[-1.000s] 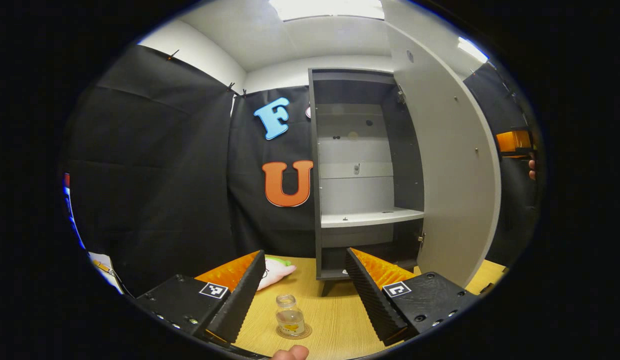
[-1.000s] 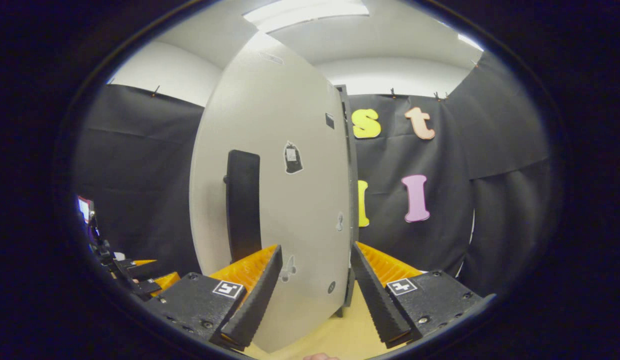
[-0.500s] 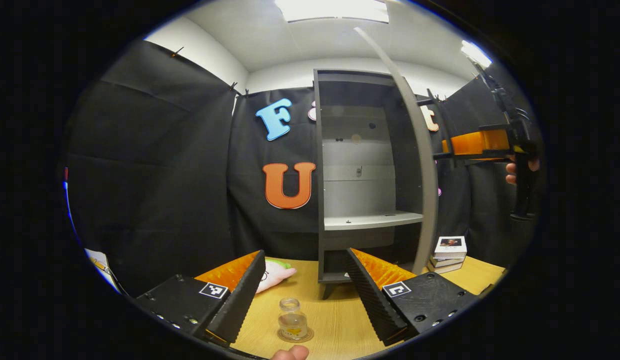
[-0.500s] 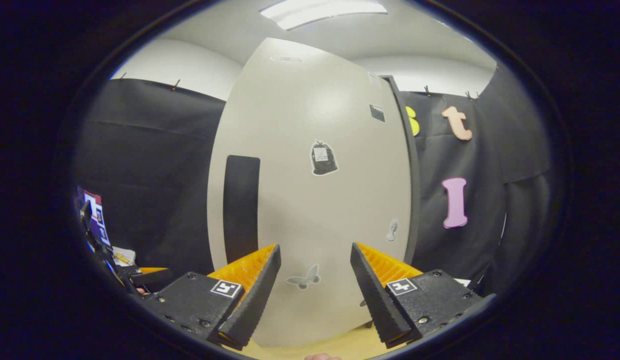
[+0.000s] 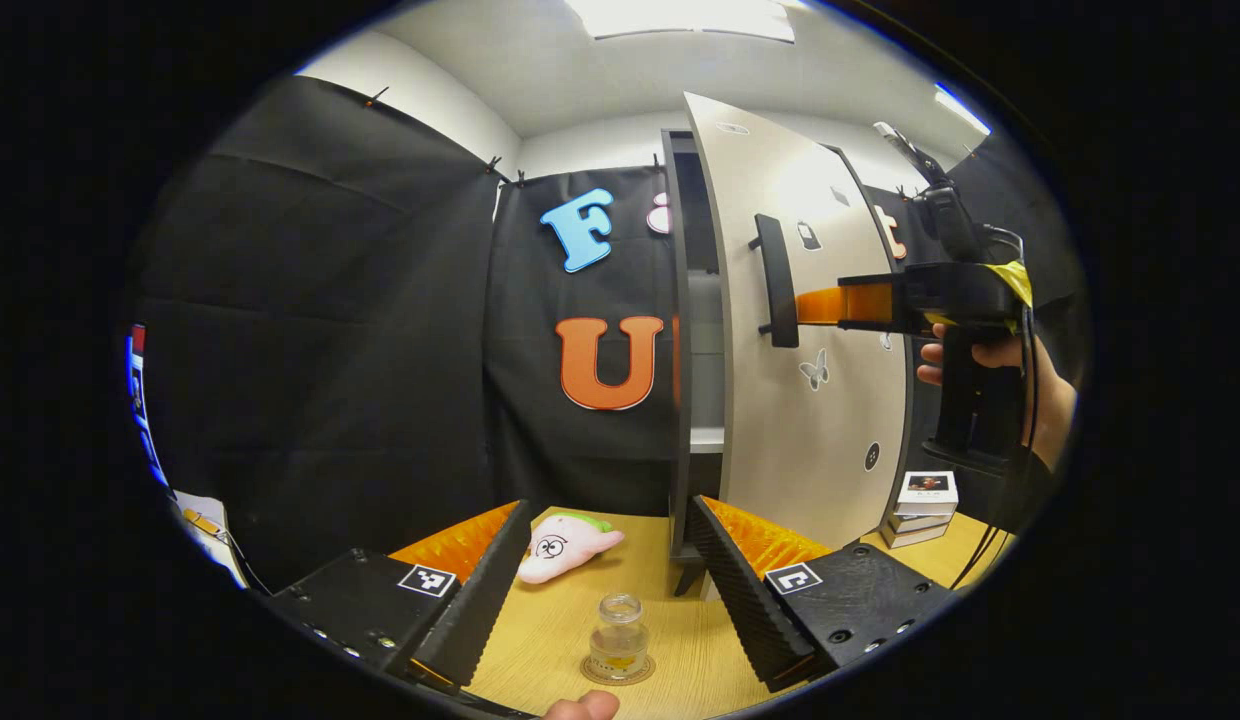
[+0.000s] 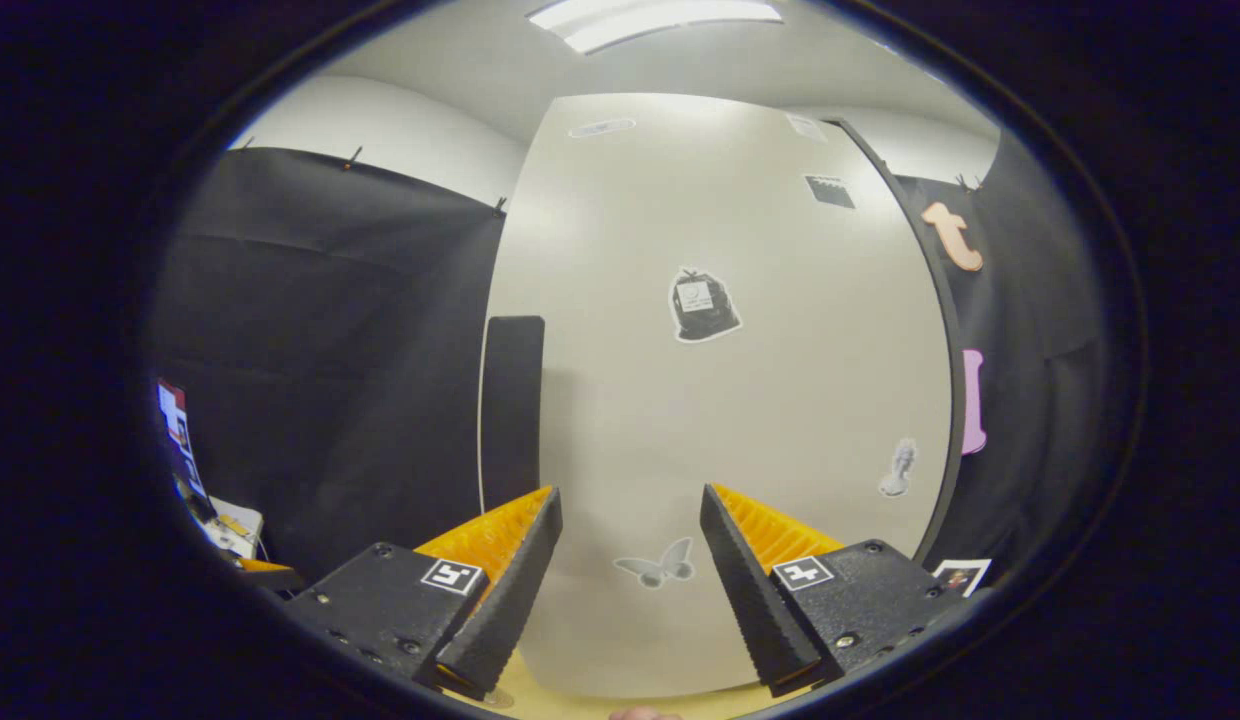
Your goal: Open the cabinet door with the right hand, grasp the bottle in the cabinet with the left hand and place it on the coaster, then close the cabinet door with the right hand.
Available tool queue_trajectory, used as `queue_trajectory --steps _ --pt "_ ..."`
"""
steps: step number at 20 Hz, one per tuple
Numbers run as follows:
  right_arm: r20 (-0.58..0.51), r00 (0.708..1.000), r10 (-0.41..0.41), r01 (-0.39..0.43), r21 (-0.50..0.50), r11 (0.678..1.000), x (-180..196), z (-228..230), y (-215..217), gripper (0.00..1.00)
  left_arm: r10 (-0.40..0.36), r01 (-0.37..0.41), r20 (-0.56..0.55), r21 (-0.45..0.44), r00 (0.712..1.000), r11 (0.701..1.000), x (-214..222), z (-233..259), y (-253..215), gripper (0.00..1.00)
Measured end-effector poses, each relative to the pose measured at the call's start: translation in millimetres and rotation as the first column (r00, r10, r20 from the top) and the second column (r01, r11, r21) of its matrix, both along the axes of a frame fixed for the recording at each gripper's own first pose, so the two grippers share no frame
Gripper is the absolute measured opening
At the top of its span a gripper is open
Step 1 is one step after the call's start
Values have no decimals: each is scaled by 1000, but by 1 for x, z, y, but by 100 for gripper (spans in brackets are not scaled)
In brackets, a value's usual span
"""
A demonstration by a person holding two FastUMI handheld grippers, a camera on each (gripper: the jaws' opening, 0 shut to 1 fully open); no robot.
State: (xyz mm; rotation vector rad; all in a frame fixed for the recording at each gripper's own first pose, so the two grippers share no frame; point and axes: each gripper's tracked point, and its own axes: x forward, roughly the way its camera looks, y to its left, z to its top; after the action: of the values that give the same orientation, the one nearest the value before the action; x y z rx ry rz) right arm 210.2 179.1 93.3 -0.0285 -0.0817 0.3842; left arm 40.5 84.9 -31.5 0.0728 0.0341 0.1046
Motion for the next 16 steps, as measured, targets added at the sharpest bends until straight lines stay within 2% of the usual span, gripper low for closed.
queue_trajectory --steps 5,7,8,9,10,11,16 --pt "20 999 -41 41 18 999 -16 7 -22 92 3 -3 6 -4 1000 1000 -6 3 -4 96" --pt "31 997 -66 66 16 998 -42 7 -42 92 -1 1 5 -8 1000 1000 -7 3 -7 96" --pt "30 996 -84 83 12 996 -56 4 -53 87 -7 7 5 -10 1000 1000 -7 3 -12 96" --pt "26 994 -102 102 5 995 -70 -1 -65 91 -15 15 5 -12 1000 1000 -9 5 -15 96" --pt "22 992 -126 126 -2 992 -84 -5 -78 87 -27 27 8 -12 1000 1000 -9 8 -21 96" --pt "19 989 -146 146 -5 989 -97 -9 -90 91 -38 38 12 -9 999 999 -9 10 -25 96" --pt "2 968 -251 251 -21 968 -160 -27 -154 92 -84 84 28 -3 996 996 -12 18 -49 96"
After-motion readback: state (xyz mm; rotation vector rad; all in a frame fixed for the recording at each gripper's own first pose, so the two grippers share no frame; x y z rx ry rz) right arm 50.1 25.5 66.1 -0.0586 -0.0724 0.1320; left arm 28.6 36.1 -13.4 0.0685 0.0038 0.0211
